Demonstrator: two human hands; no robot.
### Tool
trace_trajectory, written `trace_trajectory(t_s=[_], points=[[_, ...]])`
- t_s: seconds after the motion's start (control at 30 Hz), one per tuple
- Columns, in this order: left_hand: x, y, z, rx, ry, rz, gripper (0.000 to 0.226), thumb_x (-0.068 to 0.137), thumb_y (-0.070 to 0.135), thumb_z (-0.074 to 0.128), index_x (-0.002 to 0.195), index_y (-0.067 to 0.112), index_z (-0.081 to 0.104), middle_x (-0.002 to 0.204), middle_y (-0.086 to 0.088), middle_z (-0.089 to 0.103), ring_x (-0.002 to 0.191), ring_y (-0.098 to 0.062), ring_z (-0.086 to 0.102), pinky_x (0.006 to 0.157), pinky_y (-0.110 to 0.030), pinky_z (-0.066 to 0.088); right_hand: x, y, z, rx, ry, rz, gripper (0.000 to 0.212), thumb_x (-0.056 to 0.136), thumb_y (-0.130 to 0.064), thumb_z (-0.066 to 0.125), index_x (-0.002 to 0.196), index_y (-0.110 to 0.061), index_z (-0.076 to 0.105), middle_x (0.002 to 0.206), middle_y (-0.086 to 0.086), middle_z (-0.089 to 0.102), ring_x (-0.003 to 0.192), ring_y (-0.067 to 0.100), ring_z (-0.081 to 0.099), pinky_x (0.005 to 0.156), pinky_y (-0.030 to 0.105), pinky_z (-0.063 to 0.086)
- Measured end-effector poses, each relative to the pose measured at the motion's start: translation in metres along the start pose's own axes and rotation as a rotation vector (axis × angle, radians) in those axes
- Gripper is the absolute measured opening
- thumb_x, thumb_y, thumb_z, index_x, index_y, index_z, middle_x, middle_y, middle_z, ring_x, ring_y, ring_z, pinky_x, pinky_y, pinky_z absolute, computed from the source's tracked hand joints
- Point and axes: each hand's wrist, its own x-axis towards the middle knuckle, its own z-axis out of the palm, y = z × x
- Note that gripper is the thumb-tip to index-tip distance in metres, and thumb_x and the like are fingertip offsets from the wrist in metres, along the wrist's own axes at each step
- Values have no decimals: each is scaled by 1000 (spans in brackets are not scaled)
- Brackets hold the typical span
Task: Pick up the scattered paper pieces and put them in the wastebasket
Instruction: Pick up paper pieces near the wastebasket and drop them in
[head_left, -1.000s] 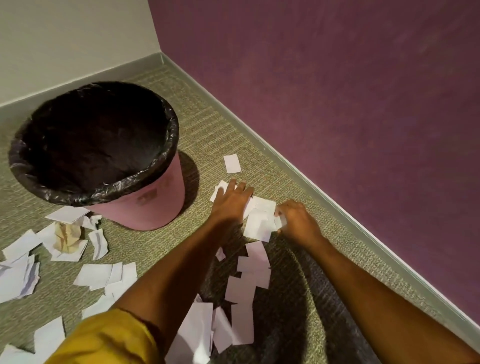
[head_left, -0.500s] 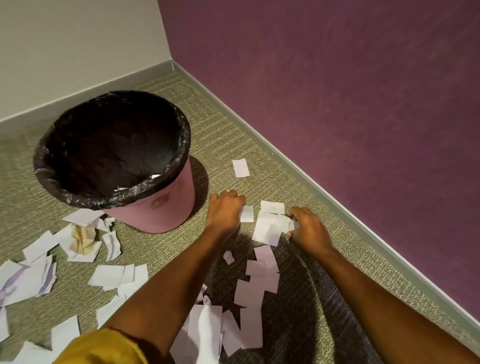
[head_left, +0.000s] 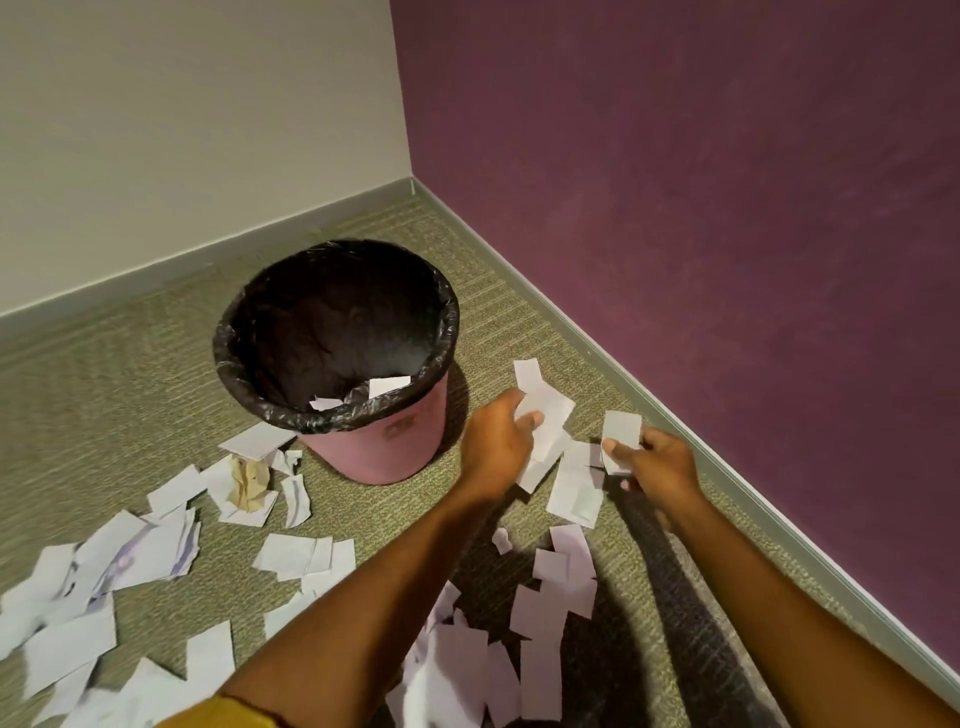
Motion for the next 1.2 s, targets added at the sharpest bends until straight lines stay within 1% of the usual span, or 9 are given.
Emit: trace_trajectory(t_s=[0.3,0.43,0.53,0.67,0.77,0.83,0.93,1.07,1.2], points=[[5,86,-79,-575,305,-38,19,105,25,62,122,17,65,111,2,73,95,-16,68,70,-26,51,-62,-160,33,518,-408,-128,28,103,-15,69,131,-14,72,114,6,81,80,15,76,52,23,59],[13,93,-142,-720,459,-86,12,105,21,59,116,20,62,104,9,69,91,-7,66,71,-25,53,-88,-222,62,505,-568,-168,29,104,-21,69,132,-11,70,118,10,81,91,22,80,61,30,65],[23,80,-184,-811,475,-229,17,105,23,57,121,21,61,112,1,72,97,-17,71,79,-36,63,-100,-250,93,404,-642,-154,26,104,-26,70,126,-11,69,119,10,81,103,24,80,75,38,67],[26,57,-223,-883,412,-382,23,108,32,56,115,12,65,91,-1,70,72,-17,69,51,-22,53,-107,-261,133,276,-689,-97,33,103,-29,72,128,-8,69,121,14,80,105,28,79,82,47,67],[21,40,-235,-910,348,-430,32,110,45,52,111,14,63,88,-2,66,74,-21,67,64,-31,56,-110,-261,151,235,-730,-57,37,103,-31,72,130,-6,66,105,12,83,88,24,80,77,44,68],[21,29,-239,-948,319,-458,67,95,68,57,133,13,57,113,-10,72,95,-29,72,80,-39,59,-109,-259,157,238,-724,-47,34,104,-30,72,128,-7,65,100,8,82,83,20,80,69,39,67],[54,-18,-222,-978,327,-485,108,61,92,59,148,29,53,143,-7,68,125,-37,67,102,-59,53,-99,-252,164,252,-680,-34,49,99,-34,78,138,-11,59,141,15,64,121,30,68,83,45,66],[46,-4,-223,-982,375,-465,107,58,95,59,143,30,58,139,-5,69,124,-36,67,101,-63,54,-93,-248,159,333,-664,-31,61,97,-30,80,148,-11,52,147,15,54,132,37,57,99,54,62],[-1,61,-225,-869,476,-232,50,96,68,56,115,22,67,108,-4,73,101,-26,72,90,-47,59,-80,-246,137,442,-622,-88,33,100,-20,76,129,-9,65,130,18,70,112,35,75,91,48,66]])
